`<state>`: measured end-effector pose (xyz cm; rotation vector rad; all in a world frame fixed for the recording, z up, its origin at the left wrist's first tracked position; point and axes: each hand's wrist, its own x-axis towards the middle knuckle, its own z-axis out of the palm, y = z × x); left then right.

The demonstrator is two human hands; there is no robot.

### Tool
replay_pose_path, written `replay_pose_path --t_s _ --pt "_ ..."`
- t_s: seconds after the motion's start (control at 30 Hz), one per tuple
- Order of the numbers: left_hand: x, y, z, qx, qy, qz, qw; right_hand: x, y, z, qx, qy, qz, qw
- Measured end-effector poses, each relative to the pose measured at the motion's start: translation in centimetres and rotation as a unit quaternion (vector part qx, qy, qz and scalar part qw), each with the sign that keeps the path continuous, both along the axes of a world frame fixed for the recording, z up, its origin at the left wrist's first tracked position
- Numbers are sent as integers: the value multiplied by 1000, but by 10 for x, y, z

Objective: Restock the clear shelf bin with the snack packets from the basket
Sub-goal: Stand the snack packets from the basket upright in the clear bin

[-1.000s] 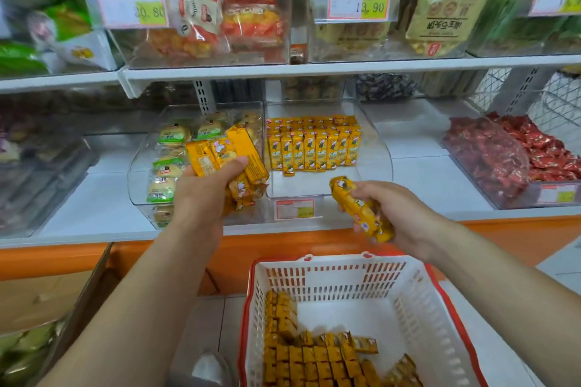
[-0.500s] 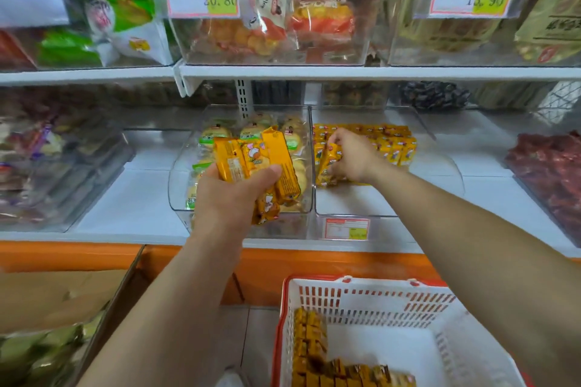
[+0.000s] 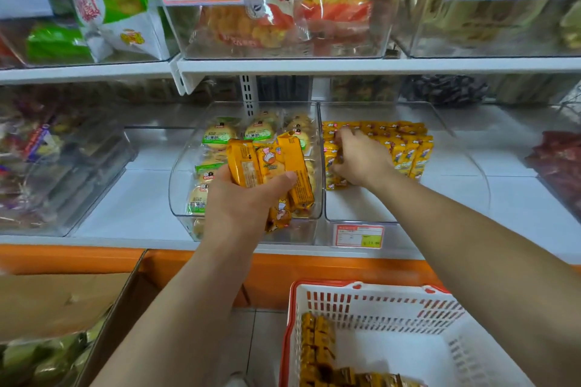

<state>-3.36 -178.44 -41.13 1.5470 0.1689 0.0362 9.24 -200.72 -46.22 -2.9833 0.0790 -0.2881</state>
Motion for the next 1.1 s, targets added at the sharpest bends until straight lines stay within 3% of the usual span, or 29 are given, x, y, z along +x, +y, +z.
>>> replay_pose_path --t_s 0.1,0.2,0.4,0.47,0.63,0.8,0.93,1.1 --pt "-2 -5 2 -11 4 -8 1000 -35 -6 22 120 -26 13 992" --pt "-7 -17 2 -8 12 -39 999 -94 -14 42 282 -51 56 956" --pt "-27 -56 1 -18 53 -131 990 -195 -21 55 574 28 91 813" --pt "-35 -68 0 -21 48 -164 985 -205 -23 56 609 37 87 788" --pt "-47 -85 -1 -29 53 -209 976 -212 -40 57 604 35 103 790" --pt "-46 -88 1 -40 54 -206 976 -216 -55 57 768 80 61 632" --pt "-45 -90 -1 -12 56 -200 978 -215 -54 56 771 106 57 625" --pt "-40 -89 -4 -4 58 -195 979 -211 -50 54 744 107 49 657"
